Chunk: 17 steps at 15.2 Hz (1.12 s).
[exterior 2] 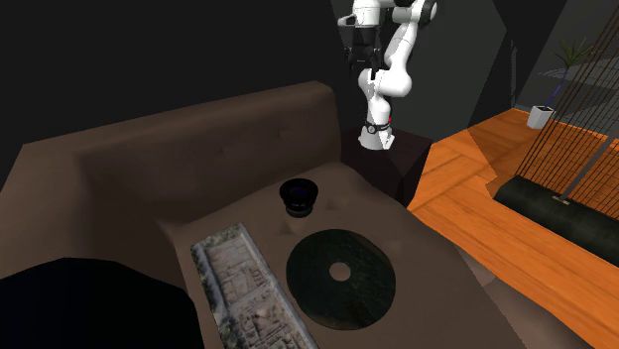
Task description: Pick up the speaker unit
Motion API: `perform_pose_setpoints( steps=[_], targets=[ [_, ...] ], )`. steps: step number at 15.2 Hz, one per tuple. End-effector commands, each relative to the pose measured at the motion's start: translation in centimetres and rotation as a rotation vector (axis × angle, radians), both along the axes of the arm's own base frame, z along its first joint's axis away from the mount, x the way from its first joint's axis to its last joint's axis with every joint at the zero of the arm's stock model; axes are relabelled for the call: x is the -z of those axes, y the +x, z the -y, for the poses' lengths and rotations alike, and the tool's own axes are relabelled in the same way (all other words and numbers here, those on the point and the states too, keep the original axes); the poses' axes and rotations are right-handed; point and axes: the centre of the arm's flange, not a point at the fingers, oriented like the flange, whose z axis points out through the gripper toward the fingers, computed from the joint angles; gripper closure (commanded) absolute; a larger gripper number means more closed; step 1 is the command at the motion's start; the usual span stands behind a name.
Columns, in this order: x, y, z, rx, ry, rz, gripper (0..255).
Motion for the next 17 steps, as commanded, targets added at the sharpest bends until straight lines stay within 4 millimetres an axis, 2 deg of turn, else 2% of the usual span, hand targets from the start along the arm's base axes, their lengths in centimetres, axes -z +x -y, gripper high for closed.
perform_pose_setpoints(
  steps=[1,17],
  targets=[
    [0.0,0.0,0.0,0.0,0.0,0.0,0],
    [11.7,17.5,4.3,0.225,0.188,-0.021,0]
  ],
)
